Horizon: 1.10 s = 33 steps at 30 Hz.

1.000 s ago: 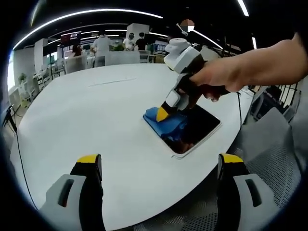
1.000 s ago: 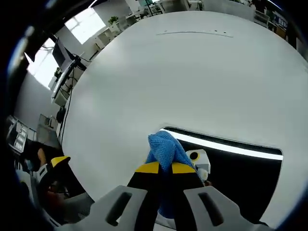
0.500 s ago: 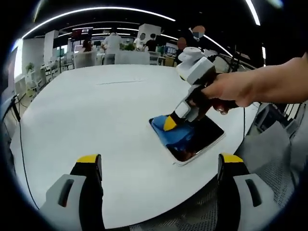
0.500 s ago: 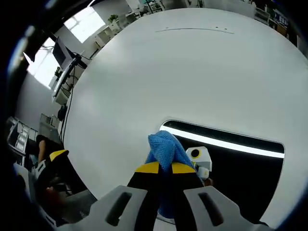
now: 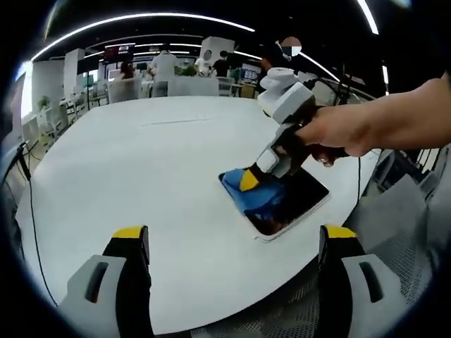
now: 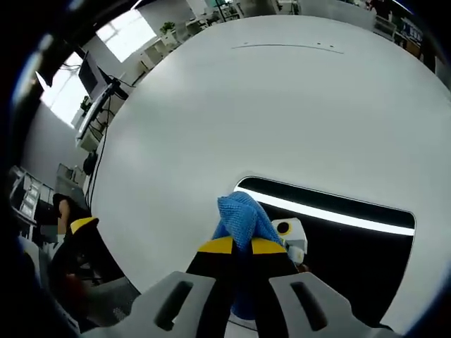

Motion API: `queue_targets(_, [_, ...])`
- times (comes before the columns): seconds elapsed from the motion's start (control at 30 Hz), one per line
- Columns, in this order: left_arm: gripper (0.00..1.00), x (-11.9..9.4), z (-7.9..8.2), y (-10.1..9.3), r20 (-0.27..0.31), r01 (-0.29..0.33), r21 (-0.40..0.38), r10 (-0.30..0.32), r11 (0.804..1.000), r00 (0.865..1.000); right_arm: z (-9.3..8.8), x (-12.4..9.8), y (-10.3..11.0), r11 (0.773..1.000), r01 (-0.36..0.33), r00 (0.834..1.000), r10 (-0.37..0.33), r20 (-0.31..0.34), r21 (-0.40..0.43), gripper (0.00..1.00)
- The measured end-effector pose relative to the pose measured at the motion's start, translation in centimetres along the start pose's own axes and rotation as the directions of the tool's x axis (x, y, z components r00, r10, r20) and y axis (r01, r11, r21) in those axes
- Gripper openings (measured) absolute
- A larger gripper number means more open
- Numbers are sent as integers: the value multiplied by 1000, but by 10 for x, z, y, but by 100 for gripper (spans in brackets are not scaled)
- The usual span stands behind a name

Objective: Wipe the mirror surface with the cleaning cloth until all visible marks leave the cleaned area.

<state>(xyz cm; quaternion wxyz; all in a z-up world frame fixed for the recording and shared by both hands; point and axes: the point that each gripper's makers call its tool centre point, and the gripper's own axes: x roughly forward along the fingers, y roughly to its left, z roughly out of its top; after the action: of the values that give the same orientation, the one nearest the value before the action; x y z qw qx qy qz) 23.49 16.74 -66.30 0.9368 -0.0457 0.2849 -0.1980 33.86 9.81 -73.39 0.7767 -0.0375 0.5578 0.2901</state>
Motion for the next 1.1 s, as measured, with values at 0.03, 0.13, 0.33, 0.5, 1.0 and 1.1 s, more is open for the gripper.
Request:
queue_targets(0.03, [99,-2,3,-2,7,-4,12,4,1000,1000,0,0,0,1000,0,1000,0,0,-4,0])
queue_targets(0.13, [99,-3,12,0,60,-32,62,28,998,998,-2,-3,0,1000,0,1000,0,5,-10,0])
queue_targets(0.33, [99,-1,7,1,51,-35,46,33,998,998,-4,-4,-8,1000,4,1000,-4,8,-17,0])
queue_targets(0.5, [99,-1,6,3,47,-40,52,38,998,998,-6,-6,-16,1000,1,1000,-1,12,-9,0])
queue_targets(1.0, [99,0,5,1,39,-18,-2,19,1000,999,-12,-14,-35,999,23,1000,-23,12,-38,0])
queue_targets(1.1, [99,-2,10,9,74,-80,52,76,995,994,-11,-12,-41,999,26,1000,-25,12,-41,0])
